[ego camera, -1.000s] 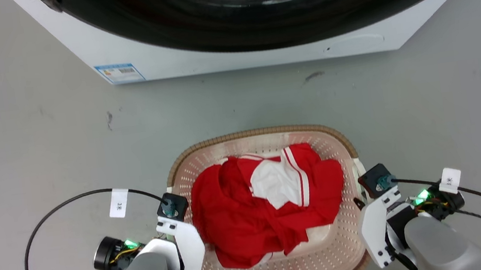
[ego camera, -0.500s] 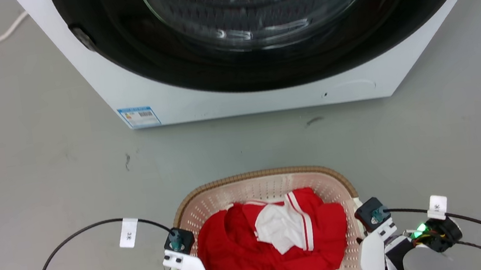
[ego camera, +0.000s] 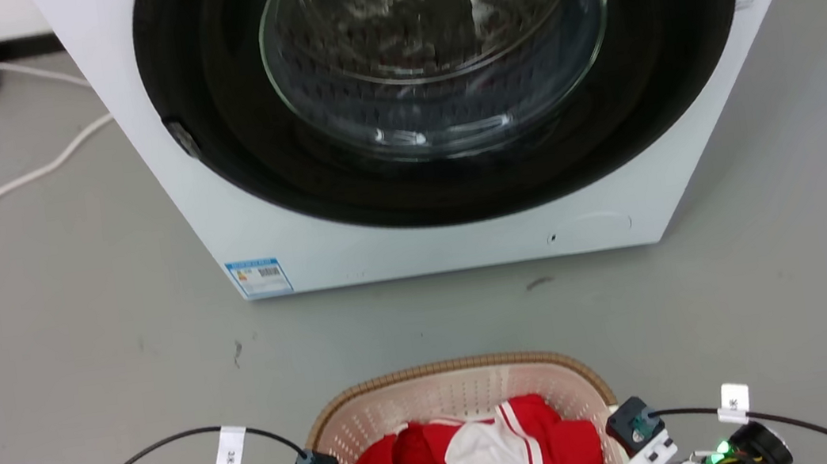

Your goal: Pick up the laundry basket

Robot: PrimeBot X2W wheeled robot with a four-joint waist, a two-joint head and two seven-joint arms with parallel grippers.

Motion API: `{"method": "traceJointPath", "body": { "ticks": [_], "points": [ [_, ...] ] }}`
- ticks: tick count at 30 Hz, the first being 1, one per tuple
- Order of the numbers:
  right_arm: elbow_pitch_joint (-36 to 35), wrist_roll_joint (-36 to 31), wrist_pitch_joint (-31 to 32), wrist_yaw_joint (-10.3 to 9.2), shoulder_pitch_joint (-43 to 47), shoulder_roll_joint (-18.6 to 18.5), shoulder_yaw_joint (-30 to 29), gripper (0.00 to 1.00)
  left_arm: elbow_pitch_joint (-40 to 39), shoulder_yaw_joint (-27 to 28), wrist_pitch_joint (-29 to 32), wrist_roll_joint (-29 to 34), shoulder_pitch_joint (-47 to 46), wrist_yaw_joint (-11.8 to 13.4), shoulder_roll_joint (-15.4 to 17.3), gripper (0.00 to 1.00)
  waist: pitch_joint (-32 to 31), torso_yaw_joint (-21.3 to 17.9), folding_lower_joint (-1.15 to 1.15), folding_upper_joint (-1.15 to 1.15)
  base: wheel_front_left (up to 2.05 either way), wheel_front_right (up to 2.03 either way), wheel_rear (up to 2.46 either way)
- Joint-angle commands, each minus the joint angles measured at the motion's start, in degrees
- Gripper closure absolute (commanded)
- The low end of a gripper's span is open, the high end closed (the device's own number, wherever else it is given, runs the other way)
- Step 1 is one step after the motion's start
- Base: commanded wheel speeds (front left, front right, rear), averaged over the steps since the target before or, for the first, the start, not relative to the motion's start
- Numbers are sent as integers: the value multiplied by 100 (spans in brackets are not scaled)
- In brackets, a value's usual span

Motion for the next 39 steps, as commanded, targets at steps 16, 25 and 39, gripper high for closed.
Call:
{"method": "traceJointPath", "body": {
  "ticks": [16, 25, 39],
  "points": [
    [-129, 593, 287, 76, 108, 166, 786, 100, -266, -471, 447, -698, 182, -63, 13, 100, -804, -89, 1, 0, 0, 0, 0],
    [-86, 924, 410, 76, 5, 167, 1095, 100, -337, -685, 664, -989, 127, -63, 66, 100, -925, -99, 1, 0, 0, 0, 0],
    [-111, 1448, 771, 76, -177, 166, 1551, 100, -422, -940, 1064, -1481, -89, -62, 175, 100, -911, -83, 1, 0, 0, 0, 0]
  ]
}}
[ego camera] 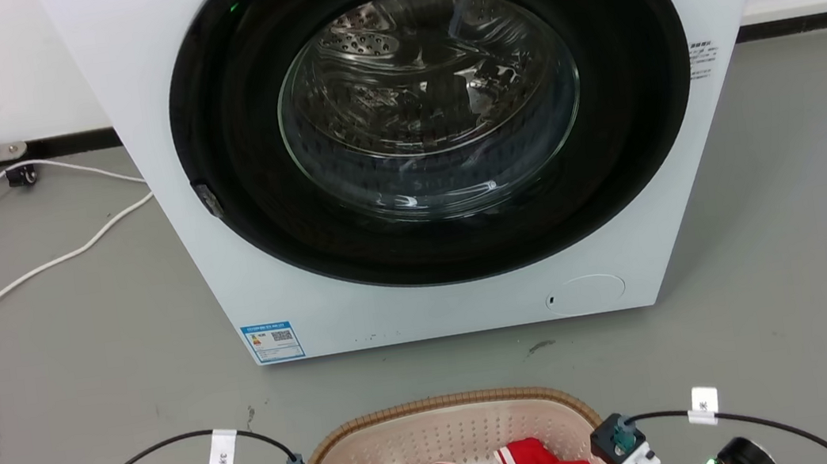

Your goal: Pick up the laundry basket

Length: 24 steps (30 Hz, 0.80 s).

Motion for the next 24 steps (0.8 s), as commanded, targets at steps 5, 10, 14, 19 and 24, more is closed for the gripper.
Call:
{"method": "traceJointPath", "body": {
  "ticks": [5, 10, 14, 19, 24],
  "points": [
    [-128, 185, 100, 76, -221, 164, 179, 100, -106, -110, 28, -100, -218, -61, -127, 100, 81, 3, 0, 0, 0, 0, 0],
    [-171, 369, 196, 76, -295, 168, 334, 100, -143, -205, 148, -251, -262, -62, -133, 100, 100, 13, 0, 0, 0, 0, 0],
    [-165, 516, 249, 76, -326, 168, 457, 100, -142, -283, 163, -348, -280, -62, -87, 100, 113, 13, 0, 0, 0, 0, 0],
    [-131, 654, 234, 76, -351, 167, 596, 100, -123, -370, 136, -425, -317, -61, -53, 100, 132, 9, 0, 0, 0, 0, 0],
    [-107, 795, 229, 76, -371, 168, 724, 100, -109, -468, 120, -502, -342, -61, -45, 100, 154, 1, 0, 0, 0, 0, 0]
  ]
}}
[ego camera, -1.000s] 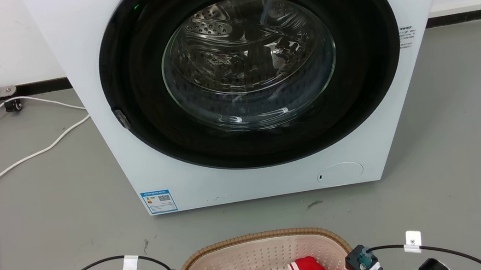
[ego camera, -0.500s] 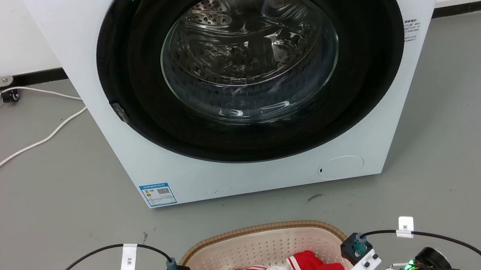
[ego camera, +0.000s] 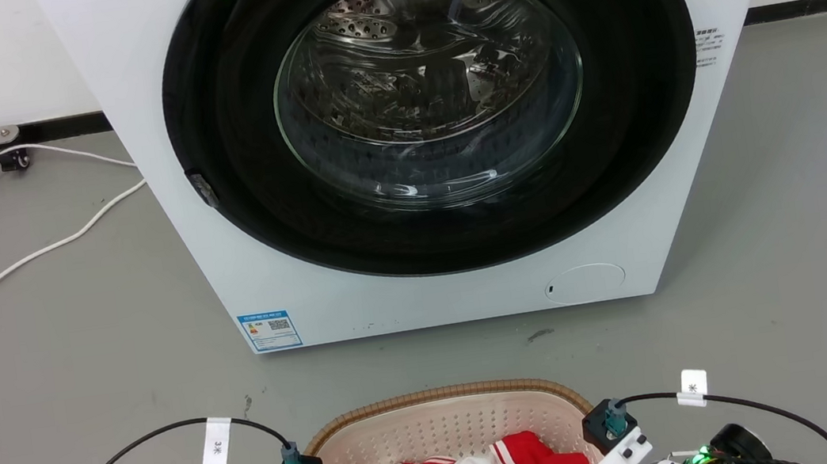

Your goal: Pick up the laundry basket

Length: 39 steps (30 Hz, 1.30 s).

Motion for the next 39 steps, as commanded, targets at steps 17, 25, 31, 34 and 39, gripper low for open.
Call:
{"method": "traceJointPath", "body": {
  "ticks": [17, 25, 31, 34, 39],
  "points": [
    [-37, 342, -115, 76, -158, 172, 396, 100, -84, -322, -140, -249, -207, -61, -112, 100, 51, 0, 0, 0, 0, 0, 0],
    [-10, 439, -159, 76, -170, 173, 499, 100, -71, -448, -186, -334, -234, -61, -108, 100, 49, 10, 0, 0, 0, 0, 0],
    [5, 489, -166, 77, -194, 173, 555, 100, -61, -514, -204, -401, -249, -61, -110, 100, 55, 13, 0, 0, 0, 0, 0],
    [11, 505, -159, 77, -207, 173, 579, 100, -56, -549, -217, -424, -268, -61, -107, 100, 58, 14, 0, 0, 0, 0, 0],
    [20, 542, -165, 77, -202, 172, 609, 100, -39, -602, -232, -466, -282, -62, -116, 100, 58, 16, 0, 0, 0, 0, 0]
  ]
}}
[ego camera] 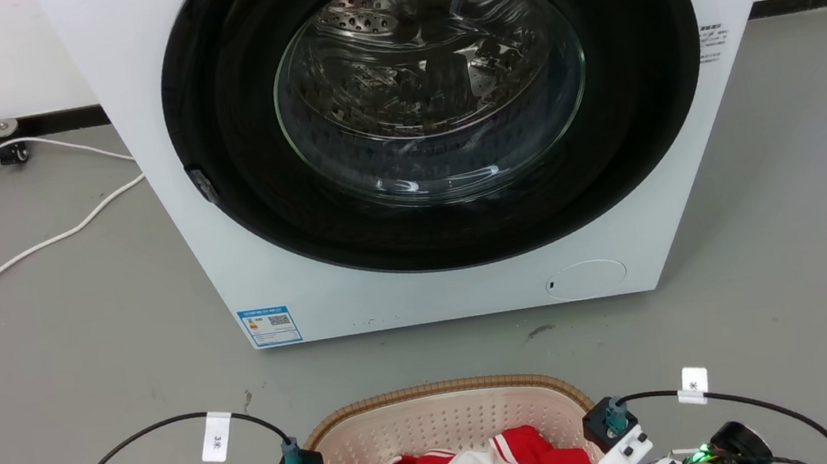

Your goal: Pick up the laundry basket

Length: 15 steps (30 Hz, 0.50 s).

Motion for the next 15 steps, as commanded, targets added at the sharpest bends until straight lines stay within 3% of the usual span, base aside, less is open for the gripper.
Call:
{"method": "traceJointPath", "body": {
  "ticks": [1, 15],
  "points": [
    [-87, 13, -35, 77, -71, 171, 50, 100, -77, -43, -45, -17, -143, -62, -152, 100, 0, 1, 0, 0, 0, 0, 0],
    [-76, 35, -48, 77, -95, 171, 104, 100, -66, -139, -86, -111, -152, -62, -175, 100, 16, 13, 0, 0, 0, 0, 0]
  ]
}}
